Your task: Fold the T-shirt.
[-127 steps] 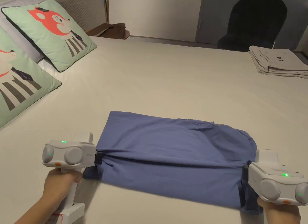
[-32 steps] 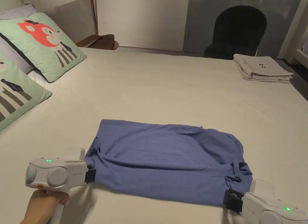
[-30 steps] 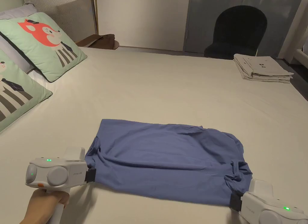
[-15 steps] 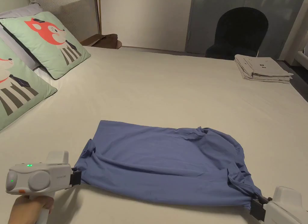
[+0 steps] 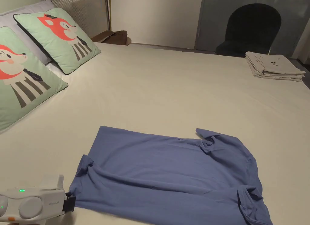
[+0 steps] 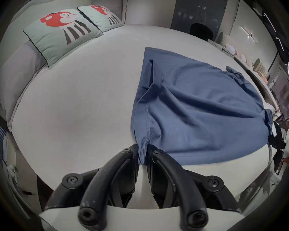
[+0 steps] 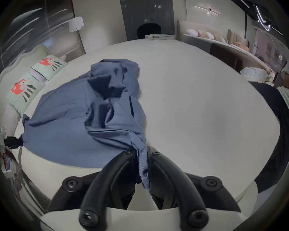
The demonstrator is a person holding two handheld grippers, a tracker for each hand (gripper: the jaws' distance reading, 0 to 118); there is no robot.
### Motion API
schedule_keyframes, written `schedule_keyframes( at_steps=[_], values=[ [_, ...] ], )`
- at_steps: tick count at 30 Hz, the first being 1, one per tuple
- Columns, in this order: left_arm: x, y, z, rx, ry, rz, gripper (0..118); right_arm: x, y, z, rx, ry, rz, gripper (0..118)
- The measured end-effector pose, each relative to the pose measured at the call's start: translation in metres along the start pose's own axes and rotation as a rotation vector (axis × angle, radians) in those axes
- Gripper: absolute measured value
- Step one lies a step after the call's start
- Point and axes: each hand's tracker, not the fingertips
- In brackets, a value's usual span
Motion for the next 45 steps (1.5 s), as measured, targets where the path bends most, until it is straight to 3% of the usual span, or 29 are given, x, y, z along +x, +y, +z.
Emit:
schedule_keyframes(
  at_steps=[4, 5, 6, 7, 8, 9, 11, 20, 24, 25, 26, 27, 28, 29, 30, 31, 38, 45],
  values=[
    [0.008, 0.008, 0.001, -0.016, 0.032, -0.019, 10, -0.010, 0.012, 0.010, 0.007, -0.015, 0.007, 12],
    [0.013, 0.013, 0.004, -0.022, 0.042, -0.023, 22, -0.014, 0.018, 0.014, 0.016, -0.020, 0.018, 16],
    [0.015, 0.016, 0.006, -0.019, 0.045, -0.021, 41, -0.020, 0.024, 0.020, 0.046, -0.024, 0.034, 26],
    [0.018, 0.020, 0.011, -0.003, 0.040, -0.017, 64, -0.027, 0.032, 0.027, 0.093, -0.025, 0.056, 43],
    [0.024, 0.027, 0.017, 0.045, 0.014, -0.016, 90, -0.035, 0.042, 0.034, 0.145, -0.025, 0.082, 69],
    [0.028, 0.032, 0.023, 0.090, -0.008, -0.010, 103, -0.042, 0.051, 0.039, 0.180, -0.021, 0.096, 86],
    [0.044, 0.047, 0.042, 0.220, -0.041, -0.007, 107, -0.062, 0.071, 0.050, 0.285, -0.008, 0.135, 104],
    [0.113, 0.091, 0.101, 0.637, -0.031, -0.083, 107, -0.125, 0.127, 0.086, 0.586, 0.007, 0.222, 104],
    [0.124, 0.090, 0.103, 0.747, -0.014, -0.096, 106, -0.141, 0.132, 0.095, 0.665, -0.031, 0.259, 96],
    [0.127, 0.090, 0.103, 0.751, -0.013, -0.103, 104, -0.143, 0.133, 0.096, 0.681, -0.031, 0.267, 86],
    [0.128, 0.090, 0.101, 0.749, -0.012, -0.103, 96, -0.145, 0.133, 0.096, 0.684, -0.032, 0.267, 67],
    [0.130, 0.091, 0.099, 0.747, -0.010, -0.106, 84, -0.147, 0.134, 0.096, 0.693, -0.033, 0.267, 47],
    [0.131, 0.091, 0.098, 0.755, -0.009, -0.117, 64, -0.148, 0.135, 0.096, 0.701, -0.026, 0.265, 23],
    [0.133, 0.093, 0.095, 0.756, -0.004, -0.128, 28, -0.148, 0.136, 0.094, 0.704, -0.023, 0.259, 4],
    [0.135, 0.095, 0.092, 0.751, -0.001, -0.134, 5, -0.148, 0.137, 0.093, 0.709, -0.012, 0.255, 0],
    [0.135, 0.095, 0.090, 0.749, -0.004, -0.134, 0, -0.148, 0.139, 0.092, 0.711, -0.004, 0.254, 0],
    [0.133, 0.128, 0.065, 0.666, -0.045, -0.111, 0, -0.151, 0.155, 0.077, 0.704, 0.006, 0.255, 0],
    [0.116, 0.195, -0.002, 0.450, -0.093, -0.106, 0, -0.156, 0.181, 0.047, 0.688, 0.013, 0.270, 0]
  ],
)
